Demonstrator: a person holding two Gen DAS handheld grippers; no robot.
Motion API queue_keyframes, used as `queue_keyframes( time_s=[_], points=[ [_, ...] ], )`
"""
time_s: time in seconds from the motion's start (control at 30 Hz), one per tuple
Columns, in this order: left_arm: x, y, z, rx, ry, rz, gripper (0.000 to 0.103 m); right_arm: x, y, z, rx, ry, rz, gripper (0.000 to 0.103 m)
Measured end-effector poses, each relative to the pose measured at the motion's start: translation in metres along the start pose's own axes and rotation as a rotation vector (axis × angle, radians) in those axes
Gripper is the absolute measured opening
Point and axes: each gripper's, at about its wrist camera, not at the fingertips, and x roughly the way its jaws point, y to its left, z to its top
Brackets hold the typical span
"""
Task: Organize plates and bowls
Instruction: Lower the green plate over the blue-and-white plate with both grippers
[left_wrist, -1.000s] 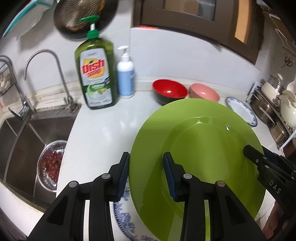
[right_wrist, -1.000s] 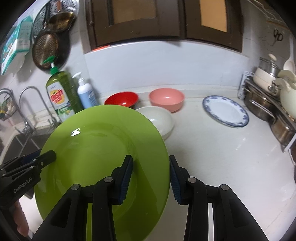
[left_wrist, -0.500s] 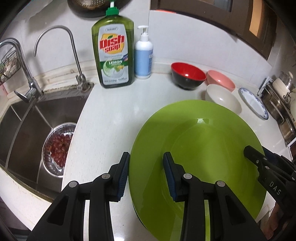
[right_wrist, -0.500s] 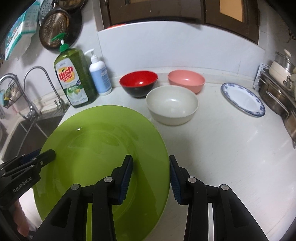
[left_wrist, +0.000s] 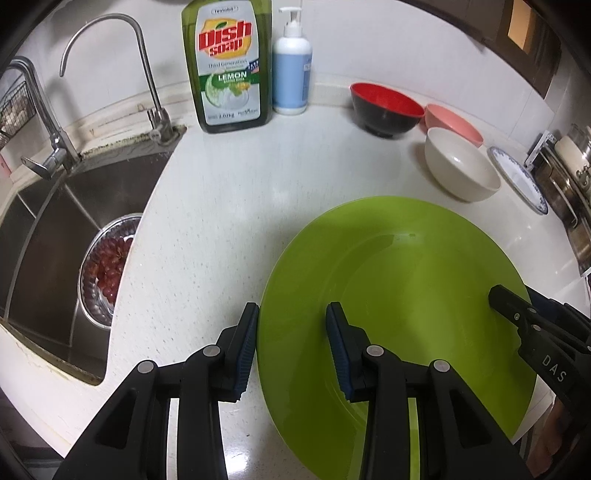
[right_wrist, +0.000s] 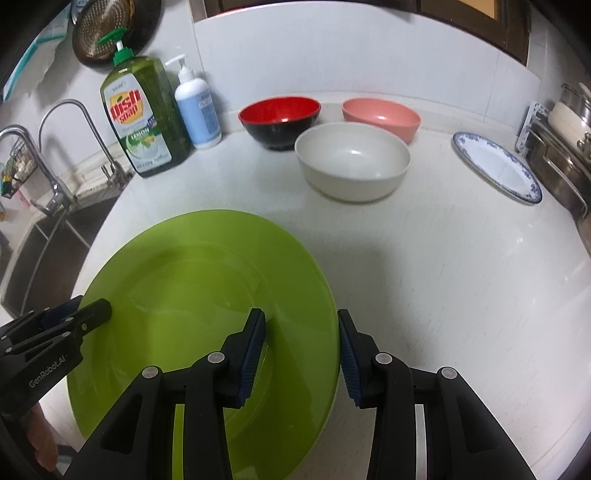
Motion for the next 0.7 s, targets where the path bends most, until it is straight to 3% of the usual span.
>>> queue_keyframes(
  time_s=[0.7],
  points=[
    [0.018, -0.001, -0.004, 0.008, 0.062, 0.01, 0.037, 0.021, -0.003, -0.008, 0.008, 0.077, 0.002, 0.041]
  ],
)
